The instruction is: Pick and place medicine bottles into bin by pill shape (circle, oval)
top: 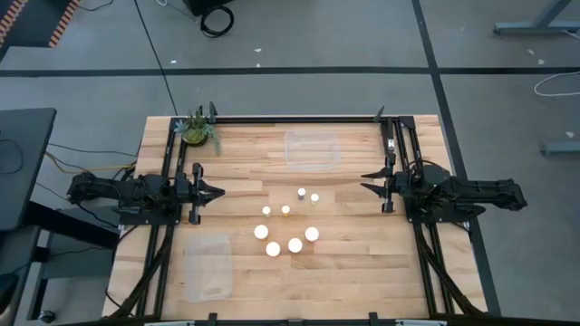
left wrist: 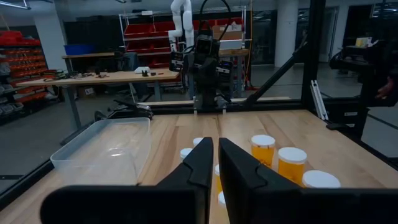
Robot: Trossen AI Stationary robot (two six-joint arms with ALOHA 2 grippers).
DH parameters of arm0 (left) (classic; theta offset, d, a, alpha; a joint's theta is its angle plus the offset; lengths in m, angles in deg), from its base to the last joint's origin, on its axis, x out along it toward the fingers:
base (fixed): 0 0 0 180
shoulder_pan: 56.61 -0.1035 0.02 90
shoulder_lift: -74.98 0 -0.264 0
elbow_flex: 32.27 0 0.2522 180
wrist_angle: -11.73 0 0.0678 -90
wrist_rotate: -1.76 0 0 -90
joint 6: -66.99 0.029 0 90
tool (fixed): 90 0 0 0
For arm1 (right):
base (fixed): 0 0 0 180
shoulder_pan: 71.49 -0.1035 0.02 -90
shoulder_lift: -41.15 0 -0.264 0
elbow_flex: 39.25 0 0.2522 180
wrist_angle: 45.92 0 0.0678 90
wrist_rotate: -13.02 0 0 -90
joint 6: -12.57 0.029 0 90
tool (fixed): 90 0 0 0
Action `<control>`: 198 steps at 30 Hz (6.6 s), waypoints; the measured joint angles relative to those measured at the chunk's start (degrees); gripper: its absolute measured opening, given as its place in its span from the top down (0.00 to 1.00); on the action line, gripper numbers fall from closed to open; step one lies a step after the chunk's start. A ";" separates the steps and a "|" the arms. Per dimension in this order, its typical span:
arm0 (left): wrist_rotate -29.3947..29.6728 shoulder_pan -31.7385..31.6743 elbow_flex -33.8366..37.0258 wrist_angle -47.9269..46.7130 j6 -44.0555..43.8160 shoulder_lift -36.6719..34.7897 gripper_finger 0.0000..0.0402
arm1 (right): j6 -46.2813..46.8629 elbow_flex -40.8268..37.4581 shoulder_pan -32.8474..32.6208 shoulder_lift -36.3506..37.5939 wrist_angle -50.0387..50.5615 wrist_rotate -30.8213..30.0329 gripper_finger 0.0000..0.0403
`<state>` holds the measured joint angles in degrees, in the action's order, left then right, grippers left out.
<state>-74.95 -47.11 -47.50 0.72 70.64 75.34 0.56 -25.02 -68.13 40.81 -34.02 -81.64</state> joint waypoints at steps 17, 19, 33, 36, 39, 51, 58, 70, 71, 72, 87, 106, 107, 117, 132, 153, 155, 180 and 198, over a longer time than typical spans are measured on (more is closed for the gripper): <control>0.02 0.00 0.01 0.01 0.00 0.00 0.91 | 12.43 -0.01 -0.04 0.00 -1.22 1.13 0.71; 0.02 0.00 -0.01 0.01 0.02 0.00 0.91 | 16.64 -0.01 -0.07 0.00 -1.88 2.14 0.71; 0.00 -0.02 -0.01 0.00 -0.01 0.00 0.91 | 27.59 0.00 0.00 -4.14 -11.03 -5.57 0.71; 0.01 0.00 0.01 0.01 -0.01 0.00 0.91 | 27.25 0.00 0.00 -7.39 -11.69 -8.84 0.71; -0.01 -0.02 0.00 -0.01 -0.01 0.00 0.92 | 29.61 0.00 0.02 -11.38 -13.44 -10.27 0.71; 0.02 0.00 0.01 0.01 -0.01 0.00 0.91 | 36.08 10.41 -0.27 -34.70 -10.67 -10.30 0.71; -0.01 0.00 0.01 -0.01 -0.01 0.00 0.93 | 33.47 21.39 -0.26 -51.76 -5.75 -10.30 0.71; 0.01 0.00 0.01 -0.01 -0.01 0.00 0.91 | 28.41 39.81 -0.24 -68.18 7.86 -7.19 0.71; 0.02 -0.01 0.00 -0.01 -0.01 0.00 0.91 | 28.08 40.85 -0.24 -68.90 8.43 -6.56 0.71; 0.00 0.00 0.01 0.00 -0.01 0.00 0.91 | 27.86 41.81 -0.24 -69.60 8.76 -5.83 0.71; -0.01 -0.01 0.01 -0.01 -0.01 0.00 0.91 | 24.58 48.60 -0.26 -75.31 14.00 -0.62 0.71; -0.01 -0.02 0.01 -0.01 -0.01 0.00 0.91 | 22.27 55.45 -3.98 -82.90 17.19 0.58 0.71; -0.01 -0.01 0.01 -0.01 -0.01 0.00 0.91 | 22.51 55.46 -4.21 -83.36 17.42 0.60 0.71; -0.01 -0.02 0.01 -0.01 -0.01 0.00 0.93 | 19.67 55.45 -7.41 -87.03 17.83 -0.80 0.71; 0.02 -0.02 0.01 0.08 -0.01 0.00 0.94 | 19.39 55.45 -7.11 -85.83 24.52 -7.14 0.39; -0.01 -0.02 0.01 0.02 0.00 0.00 0.93 | 18.63 59.50 0.42 -86.18 27.74 -0.95 0.28; 0.00 -0.01 0.01 0.02 0.01 0.00 0.92 | 18.64 60.96 0.32 -86.18 28.87 -0.81 0.28; -0.01 0.00 0.01 -0.03 -0.01 0.00 0.92 | 20.35 61.55 -1.40 -96.76 29.47 -1.28 0.28; 0.02 -0.02 0.01 -0.01 -0.01 0.00 0.92 | 21.18 61.55 -3.19 -97.15 32.45 -0.81 0.51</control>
<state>-74.94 -47.13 -47.49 0.71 70.63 75.34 21.74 36.53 -71.32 -56.35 -1.57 -82.46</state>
